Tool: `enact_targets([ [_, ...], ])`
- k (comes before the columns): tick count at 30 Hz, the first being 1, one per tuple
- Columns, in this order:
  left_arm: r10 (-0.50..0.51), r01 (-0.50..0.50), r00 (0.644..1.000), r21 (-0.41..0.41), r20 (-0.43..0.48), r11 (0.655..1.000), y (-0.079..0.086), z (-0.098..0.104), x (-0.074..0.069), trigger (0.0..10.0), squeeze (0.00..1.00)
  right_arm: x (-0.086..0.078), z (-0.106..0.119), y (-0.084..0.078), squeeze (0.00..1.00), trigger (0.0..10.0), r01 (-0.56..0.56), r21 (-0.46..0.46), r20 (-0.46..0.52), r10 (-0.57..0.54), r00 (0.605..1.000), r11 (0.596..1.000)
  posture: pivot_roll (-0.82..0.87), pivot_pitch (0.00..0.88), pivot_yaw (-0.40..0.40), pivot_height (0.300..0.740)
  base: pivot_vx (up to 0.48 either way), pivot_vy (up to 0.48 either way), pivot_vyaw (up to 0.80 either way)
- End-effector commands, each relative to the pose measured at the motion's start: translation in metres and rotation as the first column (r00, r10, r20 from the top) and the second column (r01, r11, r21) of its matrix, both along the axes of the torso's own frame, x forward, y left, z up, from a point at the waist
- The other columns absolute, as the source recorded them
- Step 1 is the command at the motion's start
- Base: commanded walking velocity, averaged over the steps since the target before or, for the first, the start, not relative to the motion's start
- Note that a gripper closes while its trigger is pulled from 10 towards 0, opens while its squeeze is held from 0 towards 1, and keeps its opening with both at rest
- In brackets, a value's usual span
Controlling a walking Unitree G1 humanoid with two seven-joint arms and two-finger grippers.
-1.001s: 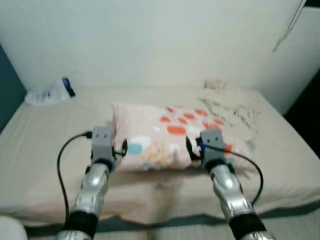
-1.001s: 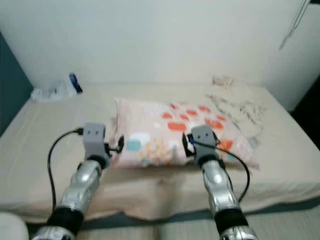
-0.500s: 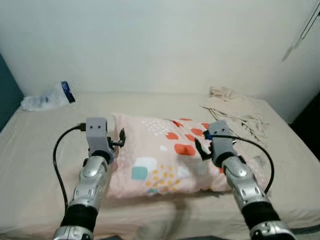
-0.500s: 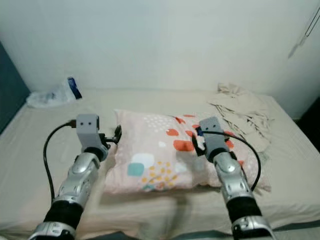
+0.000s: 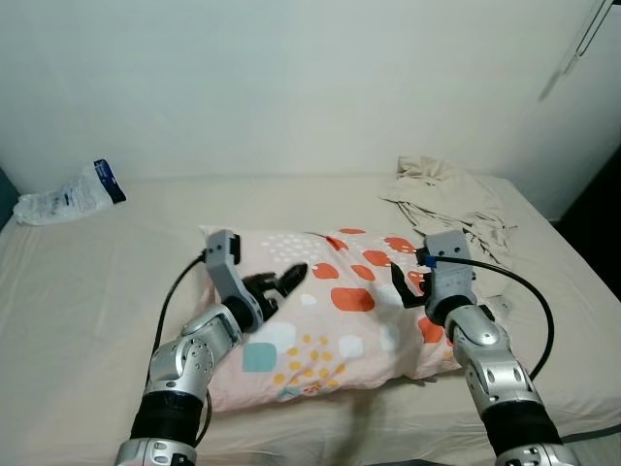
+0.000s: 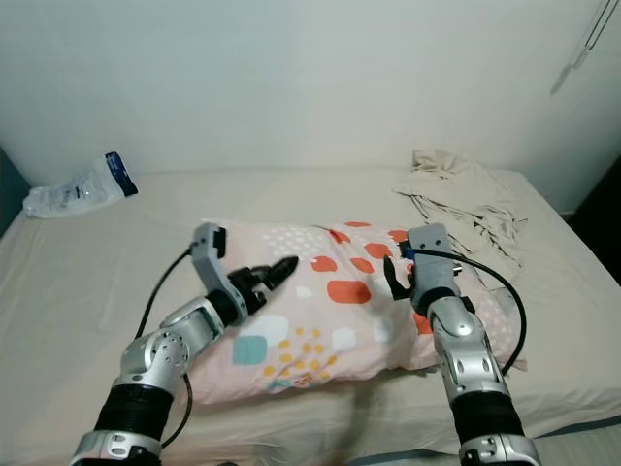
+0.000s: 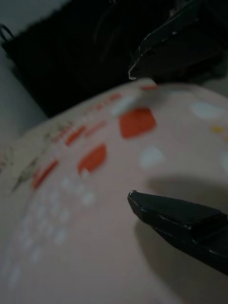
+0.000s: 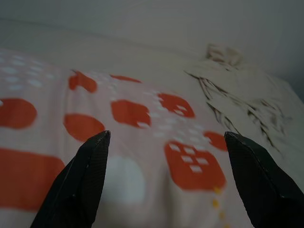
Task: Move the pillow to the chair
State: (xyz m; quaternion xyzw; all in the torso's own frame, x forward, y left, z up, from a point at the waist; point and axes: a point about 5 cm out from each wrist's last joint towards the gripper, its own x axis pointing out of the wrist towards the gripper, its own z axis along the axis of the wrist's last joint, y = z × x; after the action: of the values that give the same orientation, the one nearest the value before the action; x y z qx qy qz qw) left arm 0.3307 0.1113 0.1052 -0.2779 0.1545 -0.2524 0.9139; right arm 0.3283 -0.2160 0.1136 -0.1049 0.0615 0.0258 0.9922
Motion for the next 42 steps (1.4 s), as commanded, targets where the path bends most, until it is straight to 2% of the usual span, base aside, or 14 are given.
enact_targets([
  [1, -0.01, 0.011, 1.0, 0.046, -0.011, 0.999, 0.005, -0.007, 0.002, 10.0, 0.07, -0.004, 0.001, -0.006, 0.0, 10.0, 0.026, 0.014, -0.004, -0.026, 1.0, 1.0, -0.11, 0.111, -0.014, 0.74, 0.0, 0.0, 0.0],
  [2, -0.01, 0.011, 1.0, 0.046, -0.011, 0.999, 0.005, -0.007, 0.002, 10.0, 0.07, -0.004, 0.001, -0.006, 0.0, 10.0, 0.026, 0.014, -0.004, -0.026, 1.0, 1.0, -0.11, 0.111, -0.014, 0.74, 0.0, 0.0, 0.0],
  [3, 0.004, -0.003, 1.0, 0.053, -0.013, 0.999, 0.009, -0.01, 0.004, 10.0, 1.0, -0.006, 0.001, -0.009, 0.0, 10.0, 0.03, 0.015, -0.002, -0.029, 1.0, 0.999, -0.12, 0.113, -0.012, 0.74, 0.0, 0.0, 0.0],
  [10, 0.101, -0.101, 0.995, 0.003, 0.01, 0.995, 0.017, -0.007, 0.013, 10.0, 1.0, -0.018, -0.003, -0.015, 0.0, 10.0, 0.053, 0.032, -0.01, -0.053, 0.999, 0.998, -0.13, 0.104, -0.002, 0.74, 0.0, 0.0, 0.0],
  [13, 0.138, -0.133, 0.989, 0.088, -0.049, 0.987, 0.022, -0.02, 0.014, 10.0, 1.0, -0.019, -0.004, -0.014, 0.0, 10.0, 0.051, 0.031, -0.011, -0.051, 0.999, 0.998, -0.13, 0.104, 0.008, 0.74, 0.0, 0.0, 0.0],
  [17, 0.125, -0.114, 0.991, 0.176, -0.055, 0.978, 0.027, -0.03, 0.013, 10.0, 1.0, -0.021, -0.007, -0.013, 0.0, 10.0, 0.048, 0.021, -0.023, -0.048, 0.999, 0.999, -0.14, 0.102, 0.017, 0.74, 0.0, 0.0, 0.0],
  [21, 0.163, -0.15, 0.986, 0.217, -0.043, 0.964, 0.039, -0.031, 0.016, 10.0, 1.0, -0.027, -0.012, -0.009, 0.0, 10.0, 0.017, 0.024, -0.041, -0.016, 0.999, 1.0, -0.15, 0.103, 0.02, 0.74, 0.0, 0.0, 0.0],
  [25, 0.254, -0.249, 0.967, 0.172, -0.007, 0.953, 0.053, -0.02, 0.022, 10.0, 1.0, -0.03, -0.01, -0.003, 0.0, 10.0, 0.011, 0.065, -0.005, -0.011, 1.0, 0.998, -0.15, 0.102, 0.023, 0.74, 0.0, 0.0, 0.0],
  [26, 0.256, -0.253, 0.967, 0.127, -0.011, 0.959, 0.052, -0.018, 0.022, 10.0, 0.08, -0.029, -0.009, 0.0, 0.0, 10.0, 0.01, 0.071, 0.002, -0.01, 1.0, 0.997, -0.14, 0.096, 0.022, 0.74, 0.0, 0.0, 0.0],
  [27, 0.256, -0.253, 0.967, 0.127, -0.011, 0.959, 0.052, -0.018, 0.022, 10.0, 0.08, -0.029, -0.009, 0.0, 0.0, 10.0, 0.01, 0.071, 0.002, -0.01, 1.0, 0.997, -0.14, 0.096, 0.022, 0.74, 0.0, 0.0, 0.0],
  [28, 0.241, -0.239, 0.97, 0.053, -0.026, 0.969, 0.049, -0.017, 0.022, 10.0, 0.0, -0.028, -0.009, 0.005, 0.0, 10.0, 0.007, 0.087, 0.008, -0.008, 1.0, 0.996, -0.13, 0.095, 0.013, 0.74, 0.0, 0.0, 0.0],
  [31, 0.211, -0.213, 0.976, -0.025, -0.059, 0.977, 0.044, -0.019, 0.02, 10.0, 0.0, -0.025, -0.007, 0.013, 0.0, 10.0, -0.004, 0.125, 0.003, 0.003, 1.0, 0.992, -0.12, 0.099, 0.003, 0.735, 0.0, 0.0, 0.0],
  [36, 0.212, -0.209, 0.975, 0.061, -0.068, 0.976, 0.048, -0.029, 0.016, 10.0, 0.0, -0.023, -0.006, 0.019, 0.0, 10.0, -0.041, 0.135, 0.003, 0.041, 0.999, 0.99, -0.11, 0.095, 0.0, 0.71, 0.0, 0.0, 0.0],
  [42, 0.24, -0.238, 0.969, 0.036, -0.062, 0.971, 0.055, -0.025, 0.018, 10.0, 0.0, -0.023, -0.005, 0.017, 0.0, 10.0, -0.037, 0.131, 0.004, 0.037, 0.999, 0.991, -0.1, 0.099, -0.001, 0.685, 0.0, 0.0, 0.0],
])
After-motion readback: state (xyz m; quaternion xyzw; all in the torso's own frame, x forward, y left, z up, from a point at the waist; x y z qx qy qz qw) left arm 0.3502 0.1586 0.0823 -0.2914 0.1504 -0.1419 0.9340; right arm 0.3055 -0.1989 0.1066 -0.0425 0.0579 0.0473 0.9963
